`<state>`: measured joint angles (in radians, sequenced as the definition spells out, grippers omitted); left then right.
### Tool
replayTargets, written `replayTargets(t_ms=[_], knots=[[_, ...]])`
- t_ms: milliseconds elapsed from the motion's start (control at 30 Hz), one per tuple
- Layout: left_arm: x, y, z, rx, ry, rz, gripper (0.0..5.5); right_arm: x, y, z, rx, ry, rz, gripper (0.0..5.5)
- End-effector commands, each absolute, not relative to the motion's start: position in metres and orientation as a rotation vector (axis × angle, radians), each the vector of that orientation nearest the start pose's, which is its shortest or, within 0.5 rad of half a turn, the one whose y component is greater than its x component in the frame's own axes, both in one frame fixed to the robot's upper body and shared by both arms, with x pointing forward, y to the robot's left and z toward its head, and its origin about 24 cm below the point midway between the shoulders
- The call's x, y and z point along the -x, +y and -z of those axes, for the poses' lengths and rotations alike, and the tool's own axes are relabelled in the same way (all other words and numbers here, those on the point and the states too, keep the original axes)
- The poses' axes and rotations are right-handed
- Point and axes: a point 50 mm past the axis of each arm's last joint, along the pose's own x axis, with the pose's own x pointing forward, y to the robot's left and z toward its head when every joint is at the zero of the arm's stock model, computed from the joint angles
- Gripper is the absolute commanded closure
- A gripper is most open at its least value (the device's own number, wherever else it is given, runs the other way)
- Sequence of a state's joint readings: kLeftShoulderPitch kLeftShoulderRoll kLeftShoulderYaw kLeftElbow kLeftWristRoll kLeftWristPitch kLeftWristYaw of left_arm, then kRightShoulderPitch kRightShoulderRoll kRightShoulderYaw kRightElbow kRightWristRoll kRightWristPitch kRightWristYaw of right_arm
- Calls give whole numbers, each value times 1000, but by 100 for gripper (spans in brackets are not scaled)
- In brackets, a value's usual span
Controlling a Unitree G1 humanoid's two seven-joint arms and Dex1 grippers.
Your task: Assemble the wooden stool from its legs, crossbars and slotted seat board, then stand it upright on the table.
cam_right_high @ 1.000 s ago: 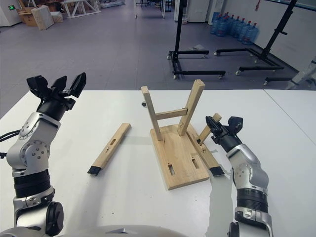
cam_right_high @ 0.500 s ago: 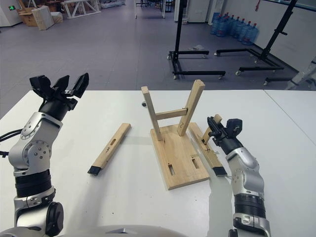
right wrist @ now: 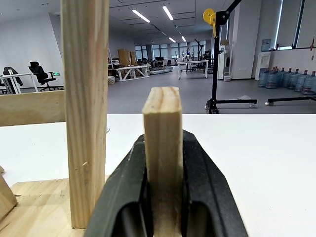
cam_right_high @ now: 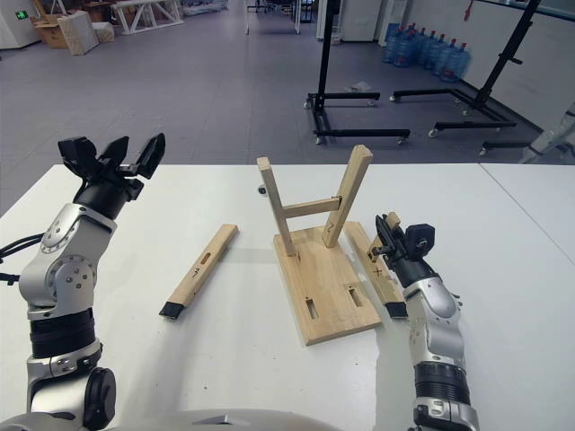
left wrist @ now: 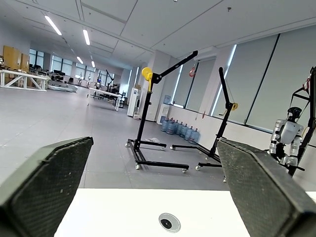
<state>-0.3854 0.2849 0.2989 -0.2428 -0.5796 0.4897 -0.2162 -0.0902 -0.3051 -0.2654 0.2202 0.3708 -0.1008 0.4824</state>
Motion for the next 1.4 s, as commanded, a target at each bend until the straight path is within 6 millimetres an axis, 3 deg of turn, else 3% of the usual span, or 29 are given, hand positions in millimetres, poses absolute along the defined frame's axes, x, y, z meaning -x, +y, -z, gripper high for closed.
replayTargets(t_ms=[33, 400, 433, 733, 933, 1033, 1133, 1300, 1400], knots=[[-296, 205, -182, 262, -233, 267, 92, -250, -251, -31, -64, 29, -180, 511], [-296, 204, -182, 262, -236, 268, 92, -253, -248, -30, -66, 31, -193, 511], [-296, 204, -181, 262, -235, 267, 92, -254, -248, -31, -67, 29, -196, 474], [-296, 203, -180, 266, -235, 271, 92, -263, -253, -45, -77, -2, -177, 333], [-296, 204, -180, 264, -237, 271, 92, -263, -257, -63, -74, -32, -216, 333], [-296, 205, -181, 259, -238, 270, 92, -260, -256, -82, -76, -67, -278, 333], [-296, 205, -182, 256, -240, 266, 92, -263, -251, -114, -91, -140, -319, 333], [-298, 204, -182, 254, -242, 271, 92, -275, -235, -184, -159, -321, -332, 333], [-298, 204, -183, 253, -242, 272, 92, -279, -235, -228, -263, -422, -235, 333]])
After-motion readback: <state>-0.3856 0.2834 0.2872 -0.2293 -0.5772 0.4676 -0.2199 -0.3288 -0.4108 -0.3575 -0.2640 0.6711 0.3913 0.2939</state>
